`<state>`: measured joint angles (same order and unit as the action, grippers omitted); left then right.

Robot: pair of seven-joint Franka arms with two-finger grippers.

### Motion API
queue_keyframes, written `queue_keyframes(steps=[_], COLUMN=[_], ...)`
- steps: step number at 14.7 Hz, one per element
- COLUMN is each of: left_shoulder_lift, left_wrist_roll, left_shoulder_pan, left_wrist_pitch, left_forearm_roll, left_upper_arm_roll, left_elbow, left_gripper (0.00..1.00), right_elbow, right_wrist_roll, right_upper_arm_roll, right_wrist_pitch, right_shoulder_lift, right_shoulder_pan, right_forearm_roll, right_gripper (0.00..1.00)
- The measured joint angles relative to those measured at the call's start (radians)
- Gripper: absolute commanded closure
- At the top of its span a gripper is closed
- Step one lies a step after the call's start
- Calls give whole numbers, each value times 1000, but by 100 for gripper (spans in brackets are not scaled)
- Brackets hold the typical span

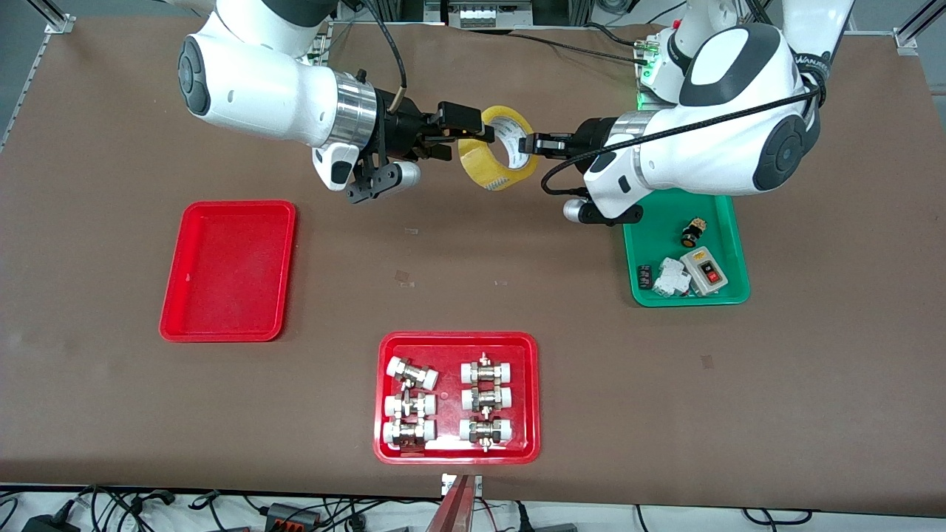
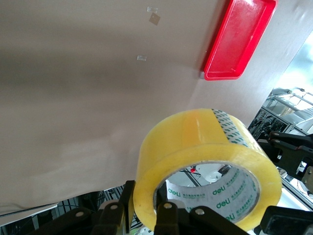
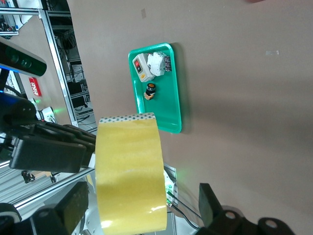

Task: Left arm passes tape to right arm into tray
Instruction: 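Carry the tape to the red tray with the right gripper while the left withdraws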

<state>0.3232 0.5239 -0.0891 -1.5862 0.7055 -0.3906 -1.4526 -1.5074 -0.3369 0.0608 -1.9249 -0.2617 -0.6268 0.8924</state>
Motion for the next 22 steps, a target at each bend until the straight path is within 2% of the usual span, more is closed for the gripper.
queue_keyframes(steps=[2,3,4,6,12,13,14,15,16,19,22], left_shoulder_lift=[0,0,0,0,3,3,3,3,3,2,2], left_wrist_roll=[0,0,0,0,0,0,0,0,0,0,-2], left_shoulder_pan=[0,0,0,0,-4,-4,-4,-4,-4,10,71], left_wrist_pitch=[0,0,0,0,2,2,2,2,3,30,115], left_forearm_roll=[0,0,0,0,2,2,2,2,2,2,2], left_upper_arm_roll=[0,0,0,0,-3,-3,-3,-3,-3,-1,2], left_elbow=[0,0,0,0,0,0,0,0,1,14,29], left_gripper=[95,95,95,95,95,90,67,7,0,0,0], right_elbow=[0,0,0,1,9,9,9,9,9,4,4], right_wrist_roll=[0,0,0,0,-2,-2,-2,-2,-2,-1,-1], right_upper_arm_roll=[0,0,0,1,2,2,2,2,2,8,10], right_wrist_pitch=[1,2,3,19,45,45,45,45,46,58,61], right_shoulder_lift=[0,0,0,0,3,4,4,4,3,2,-1], right_shoulder_pan=[0,0,0,0,6,6,6,6,7,11,13], right_forearm_roll=[0,0,0,0,14,14,14,14,13,12,12], right_gripper=[4,27,57,75,77,77,77,77,77,77,77])
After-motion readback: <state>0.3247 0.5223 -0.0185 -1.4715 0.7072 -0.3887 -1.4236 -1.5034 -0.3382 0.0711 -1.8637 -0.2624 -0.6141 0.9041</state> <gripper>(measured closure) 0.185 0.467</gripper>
